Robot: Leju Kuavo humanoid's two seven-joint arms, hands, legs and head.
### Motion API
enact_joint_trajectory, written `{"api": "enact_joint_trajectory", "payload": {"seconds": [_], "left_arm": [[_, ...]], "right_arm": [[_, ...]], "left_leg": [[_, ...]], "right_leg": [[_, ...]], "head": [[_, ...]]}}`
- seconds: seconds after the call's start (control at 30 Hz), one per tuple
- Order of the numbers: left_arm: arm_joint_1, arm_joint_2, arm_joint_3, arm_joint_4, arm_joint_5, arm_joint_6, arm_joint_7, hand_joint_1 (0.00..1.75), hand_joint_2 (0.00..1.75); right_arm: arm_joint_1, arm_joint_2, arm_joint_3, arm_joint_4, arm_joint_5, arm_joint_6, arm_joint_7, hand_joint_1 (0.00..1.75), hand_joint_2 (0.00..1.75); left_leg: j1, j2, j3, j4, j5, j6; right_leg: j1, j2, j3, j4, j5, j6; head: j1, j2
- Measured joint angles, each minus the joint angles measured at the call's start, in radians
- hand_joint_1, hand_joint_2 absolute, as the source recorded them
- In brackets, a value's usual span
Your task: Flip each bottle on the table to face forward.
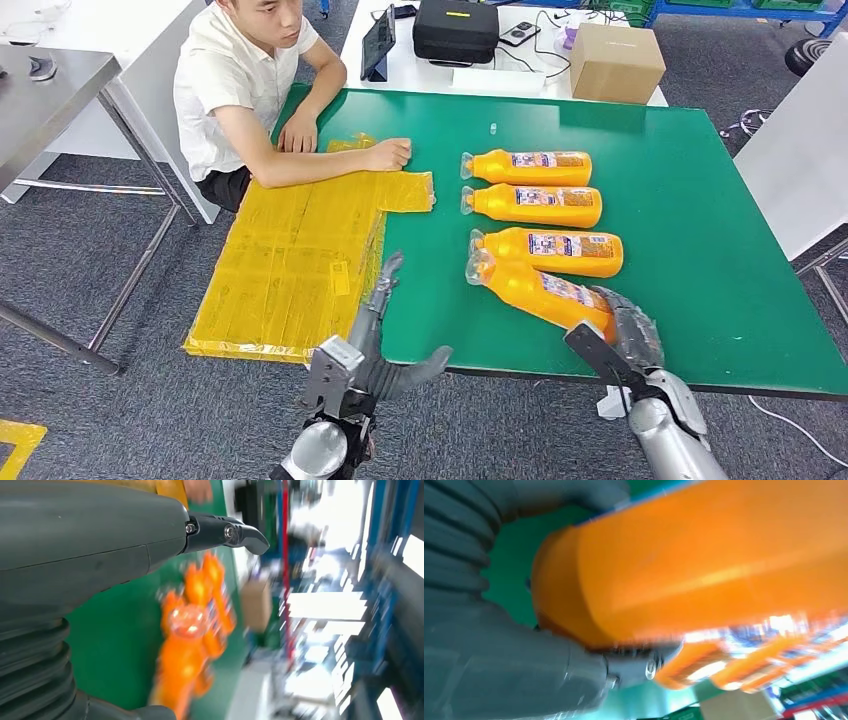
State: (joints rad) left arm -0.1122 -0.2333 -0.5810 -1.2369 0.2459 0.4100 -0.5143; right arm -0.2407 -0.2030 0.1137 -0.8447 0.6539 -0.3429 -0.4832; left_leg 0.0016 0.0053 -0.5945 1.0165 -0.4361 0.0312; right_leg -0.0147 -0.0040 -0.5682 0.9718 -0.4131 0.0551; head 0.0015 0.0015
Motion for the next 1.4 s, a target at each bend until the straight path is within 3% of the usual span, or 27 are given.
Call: {"api": "enact_joint_trajectory", "payload": {"seconds": [0.07,0.13,0.27,0.37,0.5,0.67,0.8,1.1,1.4], "left_arm": [[0.023,-0.002,0.023,-0.018,0.09,0.056,-0.036,0.0,1.75],[0.054,0.001,0.052,-0.039,0.22,0.06,-0.018,0.0,1.75],[0.112,0.021,0.087,-0.056,0.475,-0.087,0.082,0.0,1.75],[0.127,0.034,0.091,-0.056,0.518,-0.138,0.084,0.0,1.75],[0.13,0.044,0.081,-0.068,0.535,-0.173,0.087,0.0,1.75],[0.13,0.058,0.071,-0.097,0.644,-0.352,0.153,0.0,1.75],[0.128,0.058,0.069,-0.109,0.614,-0.406,0.15,0.0,1.75],[0.107,0.048,0.069,-0.114,0.51,-0.414,0.132,0.0,1.75],[0.069,0.03,0.074,-0.098,0.421,-0.303,0.071,0.0,1.75]], "right_arm": [[0.034,0.034,-0.012,-0.07,-0.06,-0.017,0.005,1.75,1.75],[0.067,0.064,-0.022,-0.154,-0.123,-0.026,0.006,1.75,1.75],[0.112,0.115,-0.021,-0.311,-0.214,-0.02,-0.01,1.72,1.75],[0.129,0.144,-0.002,-0.384,-0.249,-0.035,-0.021,1.65,1.75],[0.146,0.168,0.019,-0.437,-0.265,-0.055,-0.027,1.71,1.75],[0.148,0.199,0.081,-0.454,-0.272,-0.006,-0.04,1.72,1.75],[0.141,0.224,0.174,-0.451,-0.253,0.056,-0.028,1.71,1.75],[0.124,0.236,0.344,-0.403,-0.187,0.13,-0.013,1.75,1.75],[0.11,0.23,0.47,-0.38,-0.147,0.134,0.006,1.75,1.75]], "left_leg": [[0.0,-0.001,-0.003,0.0,0.001,0.0],[0.001,-0.003,-0.007,0.0,0.002,-0.001],[0.001,-0.003,-0.01,0.0,0.002,-0.001],[0.001,-0.004,-0.012,0.0,0.002,-0.001],[0.0,-0.004,-0.014,0.0,0.002,-0.001],[0.0,-0.004,-0.014,0.0,0.002,-0.001],[0.001,-0.004,-0.013,0.0,0.002,-0.002],[0.001,-0.004,-0.014,0.0,0.002,-0.002],[0.001,-0.004,-0.014,0.0,0.002,-0.002]], "right_leg": [[0.0,-0.001,-0.003,0.001,0.0,0.0],[0.001,-0.003,-0.006,0.001,-0.001,0.0],[0.001,-0.003,-0.009,0.002,-0.001,-0.001],[0.0,-0.003,-0.011,0.001,-0.001,-0.001],[0.0,-0.004,-0.012,0.001,-0.001,-0.001],[0.0,-0.004,-0.012,0.001,-0.001,-0.001],[0.001,-0.004,-0.013,0.002,-0.001,-0.001],[0.0,-0.004,-0.013,0.001,-0.001,-0.001],[0.0,-0.004,-0.013,0.001,-0.001,-0.001]], "head": [[0.0,0.0],[0.0,0.0],[0.0,0.0],[0.0,0.0],[0.0,0.0],[0.0,0.0],[0.0,0.0],[0.0,0.0],[0.0,0.0]]}}
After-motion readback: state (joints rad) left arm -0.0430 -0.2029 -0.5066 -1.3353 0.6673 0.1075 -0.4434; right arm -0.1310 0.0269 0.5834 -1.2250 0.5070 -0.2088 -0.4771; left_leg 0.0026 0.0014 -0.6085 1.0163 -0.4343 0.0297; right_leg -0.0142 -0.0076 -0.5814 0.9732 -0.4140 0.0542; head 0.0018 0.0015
